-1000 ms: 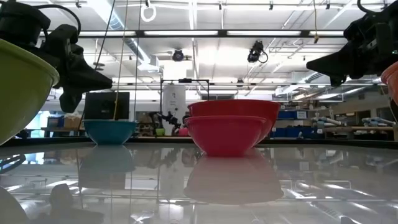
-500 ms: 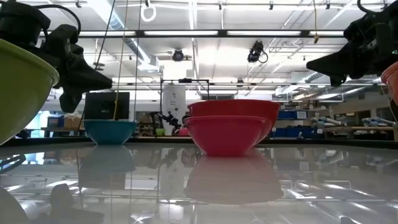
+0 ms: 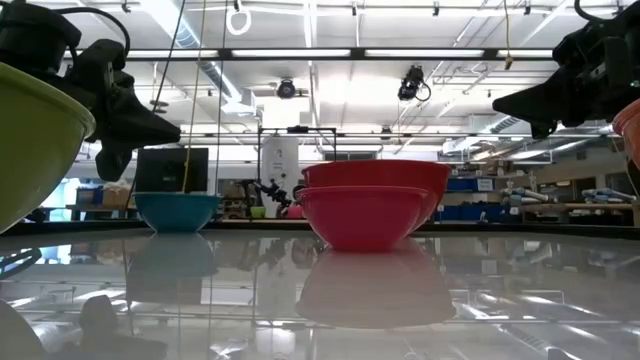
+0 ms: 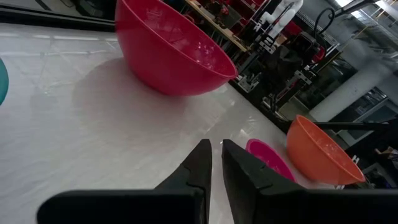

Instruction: Nest bowls inside each other

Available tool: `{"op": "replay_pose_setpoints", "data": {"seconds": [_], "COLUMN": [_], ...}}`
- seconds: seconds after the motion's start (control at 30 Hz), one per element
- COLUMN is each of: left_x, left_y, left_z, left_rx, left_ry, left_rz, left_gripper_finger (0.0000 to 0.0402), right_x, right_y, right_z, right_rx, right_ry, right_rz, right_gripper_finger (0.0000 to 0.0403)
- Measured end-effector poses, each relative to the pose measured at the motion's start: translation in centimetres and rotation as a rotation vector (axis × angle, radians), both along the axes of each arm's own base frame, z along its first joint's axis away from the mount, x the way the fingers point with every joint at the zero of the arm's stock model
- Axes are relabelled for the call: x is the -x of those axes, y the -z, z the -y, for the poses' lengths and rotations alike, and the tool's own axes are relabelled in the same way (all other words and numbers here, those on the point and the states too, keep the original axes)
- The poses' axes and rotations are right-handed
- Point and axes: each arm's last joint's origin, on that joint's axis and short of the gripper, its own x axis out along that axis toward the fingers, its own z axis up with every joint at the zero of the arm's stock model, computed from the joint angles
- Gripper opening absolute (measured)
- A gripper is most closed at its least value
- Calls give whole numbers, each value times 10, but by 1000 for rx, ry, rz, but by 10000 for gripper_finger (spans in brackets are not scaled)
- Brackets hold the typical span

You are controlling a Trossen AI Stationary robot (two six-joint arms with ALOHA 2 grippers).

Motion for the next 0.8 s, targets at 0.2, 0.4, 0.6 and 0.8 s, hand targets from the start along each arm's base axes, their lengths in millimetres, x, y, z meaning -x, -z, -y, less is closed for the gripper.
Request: {"op": "replay_pose_setpoints", "data": {"seconds": [0.2, 0.4, 0.6, 0.8], "left_x": [0, -1, 1, 1], "left_y": [0, -5, -12, -17], "left_z": [0, -1, -7, -7], "left_rx": [0, -22, -270, -292], "left_ry": [0, -39, -211, -217], "left_rz": [3, 46, 15, 57], "left_gripper_finger": [43, 43, 43, 43], "right_x": [0, 0, 7, 26], "right_y": [0, -4, -34, -64], "right_z": [0, 0, 5, 6], "right_rx": [0, 71, 190, 193], "right_ry": [0, 17, 232, 393], "right_rz": [0, 32, 311, 655], "right_gripper_finger": [23, 23, 23, 23]}}
